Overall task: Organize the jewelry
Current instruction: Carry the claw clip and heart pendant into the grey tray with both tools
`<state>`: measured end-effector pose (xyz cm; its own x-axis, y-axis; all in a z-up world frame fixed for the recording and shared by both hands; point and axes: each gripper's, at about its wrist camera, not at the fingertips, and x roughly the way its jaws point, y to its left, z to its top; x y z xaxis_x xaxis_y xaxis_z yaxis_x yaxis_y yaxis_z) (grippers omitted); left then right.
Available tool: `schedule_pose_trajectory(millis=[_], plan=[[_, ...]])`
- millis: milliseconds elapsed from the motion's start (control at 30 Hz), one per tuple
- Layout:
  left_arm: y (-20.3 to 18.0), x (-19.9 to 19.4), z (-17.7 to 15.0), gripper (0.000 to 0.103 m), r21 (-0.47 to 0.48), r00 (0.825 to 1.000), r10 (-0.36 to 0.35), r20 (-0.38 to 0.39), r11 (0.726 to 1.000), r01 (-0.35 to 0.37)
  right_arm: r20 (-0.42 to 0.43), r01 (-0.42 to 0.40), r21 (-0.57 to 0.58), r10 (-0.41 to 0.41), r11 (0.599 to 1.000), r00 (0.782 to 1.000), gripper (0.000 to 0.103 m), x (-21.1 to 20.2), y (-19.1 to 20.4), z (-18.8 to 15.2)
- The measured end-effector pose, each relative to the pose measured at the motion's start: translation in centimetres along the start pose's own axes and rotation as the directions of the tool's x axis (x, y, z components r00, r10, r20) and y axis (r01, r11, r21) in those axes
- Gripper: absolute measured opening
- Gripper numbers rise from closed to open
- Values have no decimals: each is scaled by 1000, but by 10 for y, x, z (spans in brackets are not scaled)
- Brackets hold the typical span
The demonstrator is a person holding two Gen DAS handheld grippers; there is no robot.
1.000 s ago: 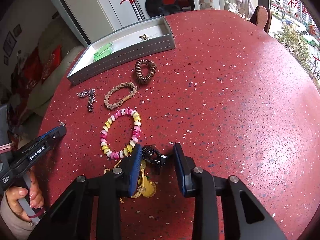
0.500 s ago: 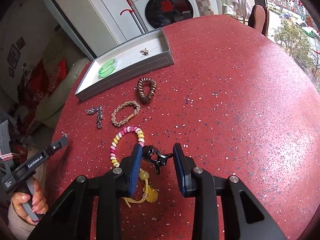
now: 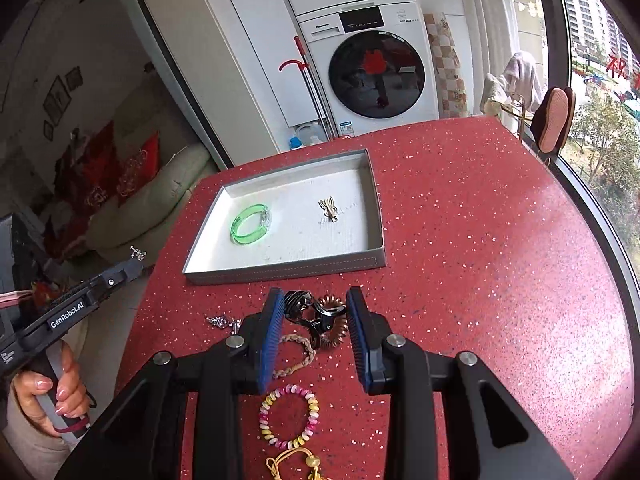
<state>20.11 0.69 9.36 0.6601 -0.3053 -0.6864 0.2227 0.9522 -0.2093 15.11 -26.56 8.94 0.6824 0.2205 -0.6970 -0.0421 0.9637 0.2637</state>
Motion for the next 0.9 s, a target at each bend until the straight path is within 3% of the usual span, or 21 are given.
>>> schedule_pose_trajectory(millis=[233, 467, 767, 900], plan=[[1, 42, 59, 36, 3, 998, 60, 13, 998, -60, 15, -2, -48, 3, 999, 1000, 35, 36, 11, 64], [13, 102, 96, 36, 2, 995, 103, 7, 995, -103, -23, 12, -32, -13, 999, 1000, 35, 96, 5, 97], [30, 178, 61, 36, 17, 984, 139, -110, 990, -138, -128, 33, -2, -33, 999, 991, 35, 177, -12, 84], [32, 198, 48, 37, 35, 977, 168, -128, 986, -165, -159, 61, -12, -62, 998, 985, 35, 197, -18, 70]])
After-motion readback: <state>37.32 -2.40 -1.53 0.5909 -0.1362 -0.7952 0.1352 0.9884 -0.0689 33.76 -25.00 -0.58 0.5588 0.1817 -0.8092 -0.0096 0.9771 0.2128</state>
